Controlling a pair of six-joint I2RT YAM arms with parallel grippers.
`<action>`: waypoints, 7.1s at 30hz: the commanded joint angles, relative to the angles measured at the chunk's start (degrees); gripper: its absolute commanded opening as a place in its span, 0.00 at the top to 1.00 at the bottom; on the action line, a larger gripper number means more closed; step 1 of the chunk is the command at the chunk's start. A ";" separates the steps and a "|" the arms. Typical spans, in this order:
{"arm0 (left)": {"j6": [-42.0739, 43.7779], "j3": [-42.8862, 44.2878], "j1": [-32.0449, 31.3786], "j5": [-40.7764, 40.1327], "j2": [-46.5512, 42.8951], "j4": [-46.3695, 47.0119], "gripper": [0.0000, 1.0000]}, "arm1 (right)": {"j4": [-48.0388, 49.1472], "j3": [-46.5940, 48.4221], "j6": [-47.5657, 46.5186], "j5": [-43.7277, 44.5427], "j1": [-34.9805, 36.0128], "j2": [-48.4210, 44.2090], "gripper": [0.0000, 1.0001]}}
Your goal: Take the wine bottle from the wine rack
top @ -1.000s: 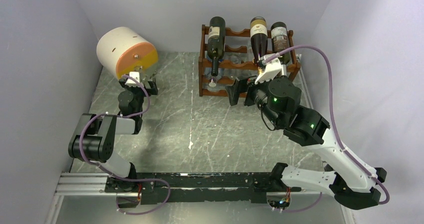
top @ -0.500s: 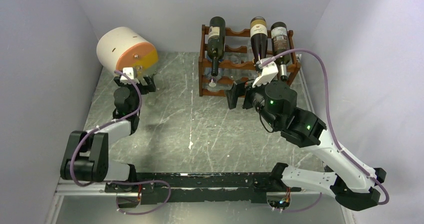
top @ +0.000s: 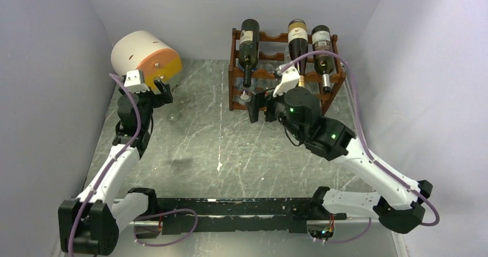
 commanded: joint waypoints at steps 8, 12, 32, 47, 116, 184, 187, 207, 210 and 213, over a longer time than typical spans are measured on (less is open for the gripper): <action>1.63 6.05 0.47 10.98 -10.38 -16.36 0.01 | 0.43 7.36 0.21 -0.56 -0.04 9.59 0.00; 4.76 11.15 0.47 18.71 -8.76 -18.05 0.01 | -0.44 9.42 0.76 0.24 -0.20 13.04 0.00; 11.25 5.69 -6.91 31.34 -15.17 -12.55 0.01 | -4.00 29.38 9.32 -13.71 -24.03 35.60 0.00; 12.02 6.04 -6.91 30.14 -17.40 -15.20 0.02 | 1.06 38.77 15.74 -13.65 -25.20 49.49 0.00; 10.61 3.76 -6.56 35.70 -14.10 -11.29 0.05 | 51.71 13.39 52.40 -55.50 -40.37 41.79 1.00; 52.36 12.63 -48.31 24.37 9.71 -28.33 0.08 | -3.43 -10.74 13.67 -69.71 -18.77 18.11 1.00; 51.99 11.68 -48.44 22.95 9.62 -27.08 0.07 | -3.51 -10.46 13.69 -69.52 -18.38 18.19 1.00; 46.57 9.29 -49.01 17.32 6.89 -21.01 0.75 | -4.68 -8.91 14.82 -56.98 -15.13 16.02 0.37; 46.18 8.27 -49.01 17.06 5.85 -19.60 0.84 | -4.98 -8.74 14.62 -54.99 -15.21 14.73 0.21; 46.04 7.70 -49.05 15.69 5.51 -18.80 0.93 | -5.80 -8.43 14.56 -52.94 -15.21 13.60 0.13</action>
